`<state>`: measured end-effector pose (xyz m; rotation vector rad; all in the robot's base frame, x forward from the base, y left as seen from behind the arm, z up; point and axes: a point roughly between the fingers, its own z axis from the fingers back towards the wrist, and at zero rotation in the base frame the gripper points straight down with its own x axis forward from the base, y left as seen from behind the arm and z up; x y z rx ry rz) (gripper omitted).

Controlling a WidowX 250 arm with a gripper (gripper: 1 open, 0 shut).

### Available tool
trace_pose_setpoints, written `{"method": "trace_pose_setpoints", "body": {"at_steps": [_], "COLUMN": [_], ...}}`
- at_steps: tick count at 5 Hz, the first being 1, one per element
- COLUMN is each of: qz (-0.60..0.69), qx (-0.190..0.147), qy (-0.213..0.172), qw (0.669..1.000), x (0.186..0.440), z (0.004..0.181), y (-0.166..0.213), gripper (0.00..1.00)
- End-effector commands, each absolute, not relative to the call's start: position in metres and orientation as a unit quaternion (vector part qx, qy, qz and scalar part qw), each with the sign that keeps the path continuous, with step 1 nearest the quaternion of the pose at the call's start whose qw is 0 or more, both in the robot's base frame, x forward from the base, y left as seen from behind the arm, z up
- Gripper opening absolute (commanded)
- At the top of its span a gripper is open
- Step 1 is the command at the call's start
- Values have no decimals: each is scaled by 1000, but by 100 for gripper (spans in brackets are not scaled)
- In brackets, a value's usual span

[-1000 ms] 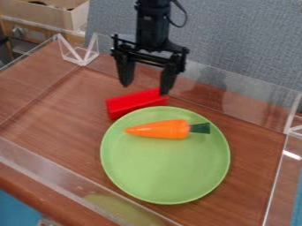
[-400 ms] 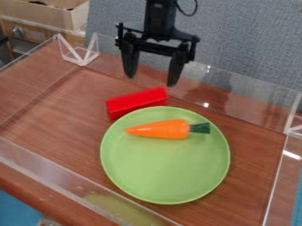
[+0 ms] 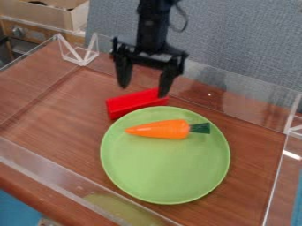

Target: Move the carrot from the green plate to the table

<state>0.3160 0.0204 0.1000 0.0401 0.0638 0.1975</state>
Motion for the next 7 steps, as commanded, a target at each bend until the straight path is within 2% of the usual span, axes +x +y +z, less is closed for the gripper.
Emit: {"method": "trace_pose_setpoints", "body": {"at_steps": [1, 2, 3, 4, 5, 6, 7], "qz": [72, 59, -6, -131, -234, -314, -341], "qx": [12, 10, 6, 7, 6, 8, 6], "qy": [4, 9, 11, 16, 24, 36, 47], "qw": [997, 998, 1000, 991, 972, 949, 939], "x": [319, 316, 319, 323, 323, 324, 324], "z": [128, 115, 105, 92, 69, 49, 37], "y": [26, 18, -3, -29, -44, -42, -39], "gripper": [100, 100, 100, 100, 100, 100, 0]}}
